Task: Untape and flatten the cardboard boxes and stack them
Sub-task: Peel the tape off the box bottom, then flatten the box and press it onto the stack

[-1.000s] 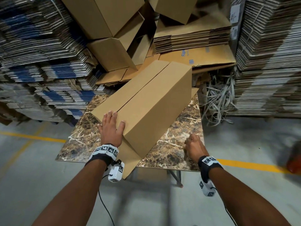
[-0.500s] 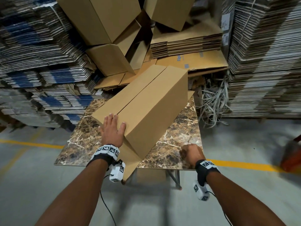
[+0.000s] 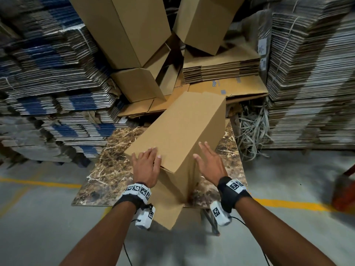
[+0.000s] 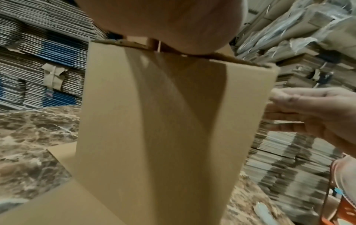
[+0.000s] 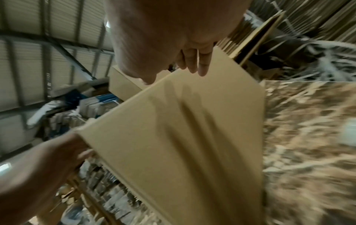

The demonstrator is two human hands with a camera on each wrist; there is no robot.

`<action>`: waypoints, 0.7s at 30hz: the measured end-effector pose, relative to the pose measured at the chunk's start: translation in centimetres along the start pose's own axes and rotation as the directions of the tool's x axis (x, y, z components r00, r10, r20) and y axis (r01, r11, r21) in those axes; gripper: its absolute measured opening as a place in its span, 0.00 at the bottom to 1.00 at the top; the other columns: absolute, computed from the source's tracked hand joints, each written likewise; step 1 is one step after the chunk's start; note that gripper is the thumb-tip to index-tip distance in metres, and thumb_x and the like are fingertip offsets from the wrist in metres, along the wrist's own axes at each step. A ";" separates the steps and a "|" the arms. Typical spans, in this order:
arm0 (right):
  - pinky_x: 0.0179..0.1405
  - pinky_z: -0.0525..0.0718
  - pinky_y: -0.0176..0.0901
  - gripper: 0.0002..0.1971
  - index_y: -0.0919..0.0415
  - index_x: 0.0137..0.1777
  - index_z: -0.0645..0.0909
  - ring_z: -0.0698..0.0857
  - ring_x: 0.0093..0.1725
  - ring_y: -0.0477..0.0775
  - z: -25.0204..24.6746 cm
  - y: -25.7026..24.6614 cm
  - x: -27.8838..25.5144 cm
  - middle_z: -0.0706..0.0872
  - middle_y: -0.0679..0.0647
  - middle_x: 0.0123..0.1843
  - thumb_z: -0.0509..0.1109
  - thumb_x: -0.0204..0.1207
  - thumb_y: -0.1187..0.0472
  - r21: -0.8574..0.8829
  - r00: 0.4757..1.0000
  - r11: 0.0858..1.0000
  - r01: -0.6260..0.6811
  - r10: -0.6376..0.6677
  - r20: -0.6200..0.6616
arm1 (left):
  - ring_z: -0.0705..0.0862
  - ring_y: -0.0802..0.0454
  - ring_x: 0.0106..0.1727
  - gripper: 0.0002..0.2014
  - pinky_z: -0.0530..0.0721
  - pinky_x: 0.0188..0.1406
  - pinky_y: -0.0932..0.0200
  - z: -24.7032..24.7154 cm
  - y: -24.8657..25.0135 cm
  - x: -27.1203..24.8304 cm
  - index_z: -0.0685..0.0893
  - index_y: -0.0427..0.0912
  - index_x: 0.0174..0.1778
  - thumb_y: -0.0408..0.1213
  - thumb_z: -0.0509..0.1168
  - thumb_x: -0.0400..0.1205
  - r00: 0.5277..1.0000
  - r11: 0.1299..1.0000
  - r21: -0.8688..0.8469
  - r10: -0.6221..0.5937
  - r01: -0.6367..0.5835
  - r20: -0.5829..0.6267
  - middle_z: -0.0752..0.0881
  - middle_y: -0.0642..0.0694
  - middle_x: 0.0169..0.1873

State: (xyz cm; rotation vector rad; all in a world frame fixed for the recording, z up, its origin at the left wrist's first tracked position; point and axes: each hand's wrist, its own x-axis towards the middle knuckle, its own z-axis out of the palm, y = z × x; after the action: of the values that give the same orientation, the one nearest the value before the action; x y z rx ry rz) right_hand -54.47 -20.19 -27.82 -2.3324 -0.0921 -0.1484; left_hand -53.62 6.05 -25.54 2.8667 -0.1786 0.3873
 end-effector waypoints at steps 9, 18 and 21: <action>0.86 0.58 0.66 0.44 0.44 0.89 0.54 0.43 0.90 0.59 4.0 -7.3 -2.4 0.37 0.56 0.91 0.54 0.77 0.24 -0.057 0.999 0.998 0.038 -0.037 0.022 | 0.70 0.45 0.81 0.34 0.64 0.82 0.34 -2.1 -7.9 2.5 0.76 0.50 0.80 0.66 0.46 0.85 0.994 0.975 -0.198 0.109 -0.102 0.026 0.74 0.47 0.81; 0.77 0.71 0.64 0.43 0.43 0.90 0.53 0.75 0.79 0.72 6.3 -9.8 -3.4 0.31 0.65 0.89 0.65 0.79 0.30 -0.084 0.983 0.981 -0.174 0.178 0.040 | 0.60 0.36 0.85 0.42 0.60 0.85 0.34 -1.9 -10.8 4.1 0.73 0.54 0.83 0.77 0.55 0.78 0.980 0.958 -0.262 -0.065 0.113 0.186 0.65 0.40 0.86; 0.76 0.72 0.66 0.42 0.44 0.89 0.53 0.81 0.73 0.70 6.3 -9.7 -3.4 0.31 0.66 0.89 0.64 0.80 0.31 -0.105 0.984 0.981 -0.166 0.172 0.054 | 0.65 0.37 0.82 0.36 0.65 0.82 0.37 -2.3 -11.2 3.3 0.79 0.51 0.79 0.70 0.62 0.81 0.991 0.966 -0.240 -0.068 0.095 0.119 0.71 0.39 0.81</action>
State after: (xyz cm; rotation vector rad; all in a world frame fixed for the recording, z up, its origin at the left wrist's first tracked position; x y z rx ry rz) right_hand -58.43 -9.04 -25.69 -2.4328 0.0846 0.0059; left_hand -49.32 17.12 -25.01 2.6412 -0.1184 0.1768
